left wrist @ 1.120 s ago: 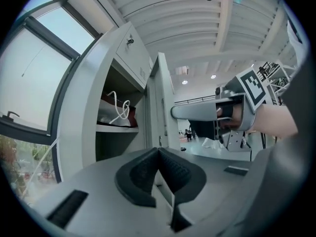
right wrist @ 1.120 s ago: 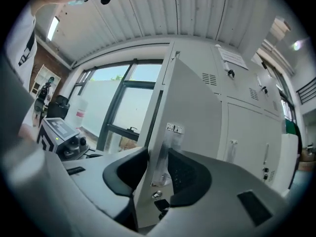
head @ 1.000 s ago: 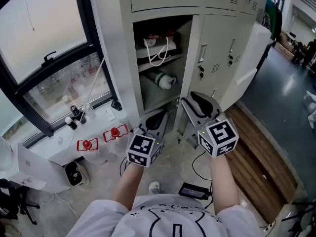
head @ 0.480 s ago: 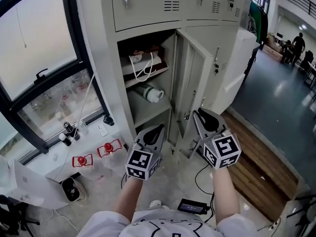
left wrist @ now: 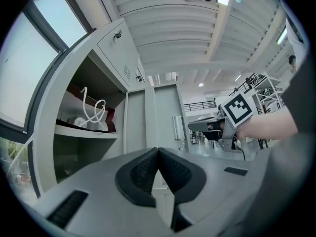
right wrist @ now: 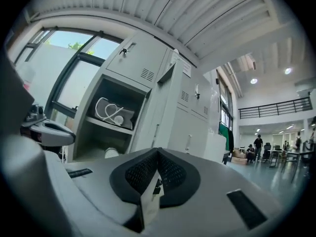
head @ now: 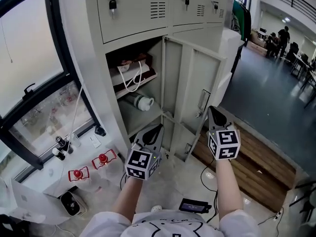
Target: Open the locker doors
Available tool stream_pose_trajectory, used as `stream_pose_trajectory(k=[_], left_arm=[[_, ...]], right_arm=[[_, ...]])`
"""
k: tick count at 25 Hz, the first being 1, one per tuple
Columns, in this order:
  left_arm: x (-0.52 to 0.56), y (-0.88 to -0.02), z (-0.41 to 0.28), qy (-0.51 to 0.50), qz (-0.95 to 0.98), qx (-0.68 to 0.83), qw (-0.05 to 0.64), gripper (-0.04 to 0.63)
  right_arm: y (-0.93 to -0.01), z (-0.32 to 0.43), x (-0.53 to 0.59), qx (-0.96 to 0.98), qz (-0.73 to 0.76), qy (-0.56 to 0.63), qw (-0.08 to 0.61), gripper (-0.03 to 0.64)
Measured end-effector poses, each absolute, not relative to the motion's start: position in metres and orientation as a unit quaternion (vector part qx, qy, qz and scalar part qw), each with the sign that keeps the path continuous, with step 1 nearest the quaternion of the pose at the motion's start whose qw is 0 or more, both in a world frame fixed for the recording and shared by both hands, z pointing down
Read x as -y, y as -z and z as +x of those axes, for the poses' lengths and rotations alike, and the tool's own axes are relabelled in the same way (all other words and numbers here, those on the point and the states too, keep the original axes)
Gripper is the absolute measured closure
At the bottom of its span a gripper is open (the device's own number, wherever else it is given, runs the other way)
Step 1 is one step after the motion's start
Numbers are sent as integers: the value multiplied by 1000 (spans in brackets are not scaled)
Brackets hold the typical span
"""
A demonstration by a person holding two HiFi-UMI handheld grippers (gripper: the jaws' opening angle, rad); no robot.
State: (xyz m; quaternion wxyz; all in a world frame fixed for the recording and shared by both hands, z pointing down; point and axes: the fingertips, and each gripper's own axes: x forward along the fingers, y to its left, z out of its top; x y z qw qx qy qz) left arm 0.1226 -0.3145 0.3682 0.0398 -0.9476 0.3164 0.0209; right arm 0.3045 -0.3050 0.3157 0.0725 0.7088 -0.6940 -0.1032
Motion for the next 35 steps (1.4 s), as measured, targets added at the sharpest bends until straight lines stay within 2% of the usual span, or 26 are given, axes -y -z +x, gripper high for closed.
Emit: stream_pose_trajectory(k=[8, 25, 35], left_arm=[[325, -341, 117, -38, -949, -309, 56, 577], [330, -194, 97, -72, -936, -307, 159, 578], [341, -89, 68, -119, -908, -350, 196, 577]], right_arm=[[-298, 309, 306, 690, 711, 114, 78, 589], [-129, 172, 318, 781, 560, 277, 18, 589], [-47, 95, 334, 770, 521, 367, 25, 591]])
